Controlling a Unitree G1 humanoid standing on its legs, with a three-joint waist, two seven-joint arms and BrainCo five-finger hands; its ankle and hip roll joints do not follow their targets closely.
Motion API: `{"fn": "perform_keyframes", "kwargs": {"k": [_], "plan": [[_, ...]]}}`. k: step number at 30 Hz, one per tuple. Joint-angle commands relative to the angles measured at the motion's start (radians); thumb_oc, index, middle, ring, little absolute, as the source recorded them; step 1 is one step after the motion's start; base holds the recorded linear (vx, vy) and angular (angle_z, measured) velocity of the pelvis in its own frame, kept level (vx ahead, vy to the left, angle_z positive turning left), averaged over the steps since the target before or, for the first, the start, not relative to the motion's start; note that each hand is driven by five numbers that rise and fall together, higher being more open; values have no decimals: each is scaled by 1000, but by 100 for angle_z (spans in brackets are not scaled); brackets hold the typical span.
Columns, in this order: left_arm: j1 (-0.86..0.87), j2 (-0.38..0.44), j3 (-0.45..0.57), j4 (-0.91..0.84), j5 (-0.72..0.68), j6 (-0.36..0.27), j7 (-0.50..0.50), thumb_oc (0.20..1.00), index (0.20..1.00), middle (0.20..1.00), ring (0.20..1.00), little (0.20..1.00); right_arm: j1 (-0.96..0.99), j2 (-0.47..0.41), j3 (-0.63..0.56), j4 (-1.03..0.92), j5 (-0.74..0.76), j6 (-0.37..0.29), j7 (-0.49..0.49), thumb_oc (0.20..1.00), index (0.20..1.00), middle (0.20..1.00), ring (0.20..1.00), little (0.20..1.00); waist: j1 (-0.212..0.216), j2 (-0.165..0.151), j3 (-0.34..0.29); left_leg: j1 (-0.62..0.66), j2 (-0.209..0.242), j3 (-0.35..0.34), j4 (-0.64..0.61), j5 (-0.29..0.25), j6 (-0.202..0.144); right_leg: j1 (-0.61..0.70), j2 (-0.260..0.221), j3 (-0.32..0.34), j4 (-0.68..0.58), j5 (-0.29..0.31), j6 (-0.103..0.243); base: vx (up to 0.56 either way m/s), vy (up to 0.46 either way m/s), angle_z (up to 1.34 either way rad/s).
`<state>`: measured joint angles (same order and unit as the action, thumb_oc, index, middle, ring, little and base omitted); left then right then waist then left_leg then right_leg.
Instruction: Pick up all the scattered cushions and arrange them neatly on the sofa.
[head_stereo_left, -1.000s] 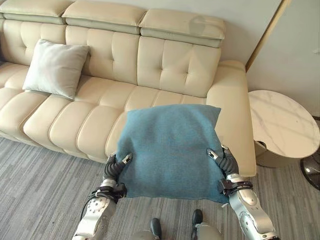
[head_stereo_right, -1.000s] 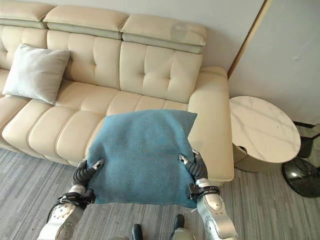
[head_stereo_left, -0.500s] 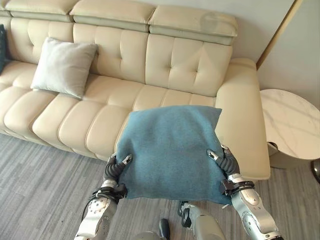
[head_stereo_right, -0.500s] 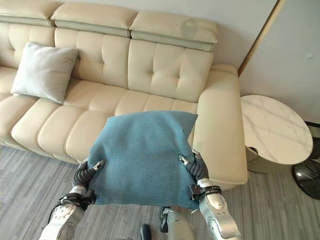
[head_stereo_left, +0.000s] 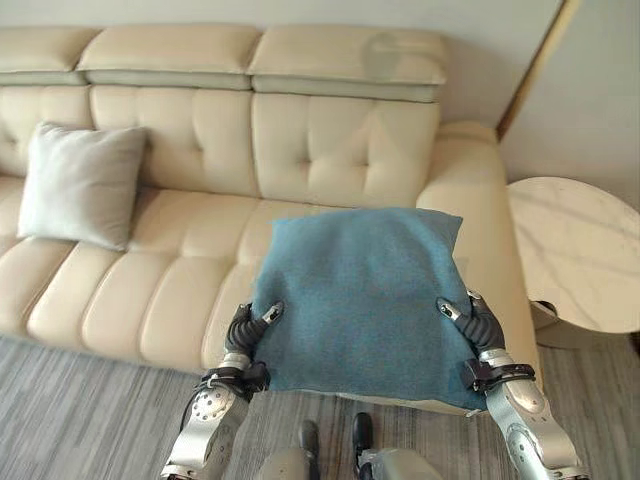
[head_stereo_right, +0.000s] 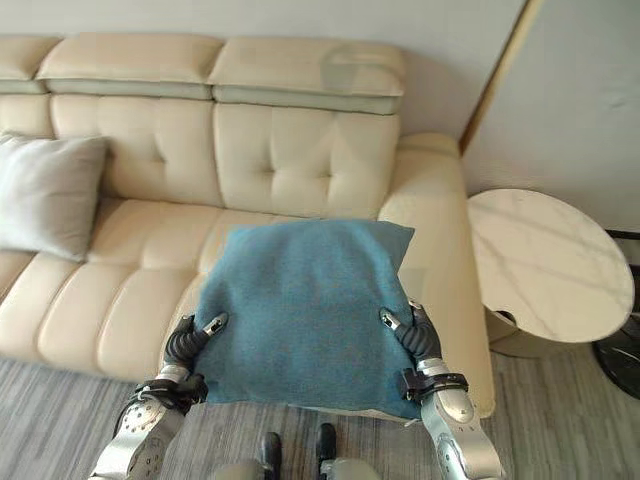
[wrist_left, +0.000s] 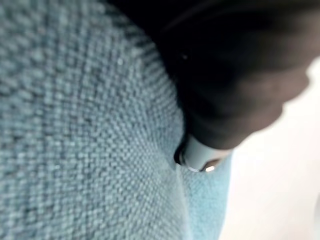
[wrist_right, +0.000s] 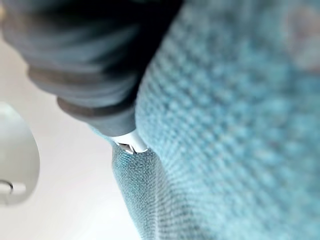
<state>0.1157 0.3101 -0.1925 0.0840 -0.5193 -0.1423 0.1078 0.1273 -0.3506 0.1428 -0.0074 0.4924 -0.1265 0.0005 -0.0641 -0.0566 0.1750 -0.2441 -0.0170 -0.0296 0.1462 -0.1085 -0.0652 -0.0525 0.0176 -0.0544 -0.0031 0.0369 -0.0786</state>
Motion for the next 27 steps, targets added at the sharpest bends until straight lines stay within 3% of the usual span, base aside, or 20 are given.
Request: {"fn": "perform_keyframes", "kwargs": {"k": [1, 7, 13, 17, 18, 22, 27], "plan": [[-36, -12, -7, -117, 24, -84, -46, 200, 200, 200, 200, 200, -49, 55, 11, -88, 4, -87, 37, 200, 200, 200, 200, 200, 33, -3, -37, 86, 0, 31, -42, 60, 25, 7, -43, 35, 45, -76, 146, 164, 194, -89], [-21, 13, 12, -109, 36, -79, -44, 200, 200, 200, 200, 200, -88, 75, 47, -54, -46, -71, 35, 200, 200, 200, 200, 200, 47, -3, -70, 164, -14, 91, -76, 41, 65, 26, -66, 108, 64, -66, 171, 172, 160, -49], [-37, 29, 33, -90, 55, -91, -9, 200, 200, 200, 200, 200, -138, 95, 65, -25, -64, -74, 14, 200, 200, 200, 200, 200, 64, -3, -81, 177, -18, 120, -81, 27, 81, 19, -78, 123, 60, -57, 182, 75, 59, -25], [-128, 46, 37, -48, 111, -122, 76, 200, 200, 200, 200, 200, -250, 113, 96, 10, -128, -98, -62, 200, 200, 200, 200, 200, 72, 8, -73, 140, -21, 125, -88, 30, 87, -27, -87, 125, 51, -47, 186, -28, 13, -5], [-227, 61, 31, -23, 160, -150, 161, 200, 200, 200, 200, 200, -380, 141, 133, 43, -174, -124, -147, 200, 200, 200, 200, 200, 80, 16, -51, 73, -23, 126, -87, 43, 91, -97, -86, 130, 51, -28, 187, -156, 1, -2], [-392, 72, 12, 38, 214, -185, 273, 200, 200, 200, 200, 200, -590, 168, 170, 110, -216, -150, -249, 200, 200, 200, 200, 200, 94, 22, -26, -28, -29, 114, -90, 71, 90, -196, -83, 128, 58, -6, 186, -171, -2, -4], [-752, 130, -36, 208, 233, -218, 418, 200, 200, 200, 200, 200, -972, 126, 193, 256, -292, -145, -398, 200, 200, 200, 200, 200, 115, 31, 19, -133, -34, 79, -104, 119, 77, -317, -90, 107, 81, 2, 184, -93, -17, 5]]}}
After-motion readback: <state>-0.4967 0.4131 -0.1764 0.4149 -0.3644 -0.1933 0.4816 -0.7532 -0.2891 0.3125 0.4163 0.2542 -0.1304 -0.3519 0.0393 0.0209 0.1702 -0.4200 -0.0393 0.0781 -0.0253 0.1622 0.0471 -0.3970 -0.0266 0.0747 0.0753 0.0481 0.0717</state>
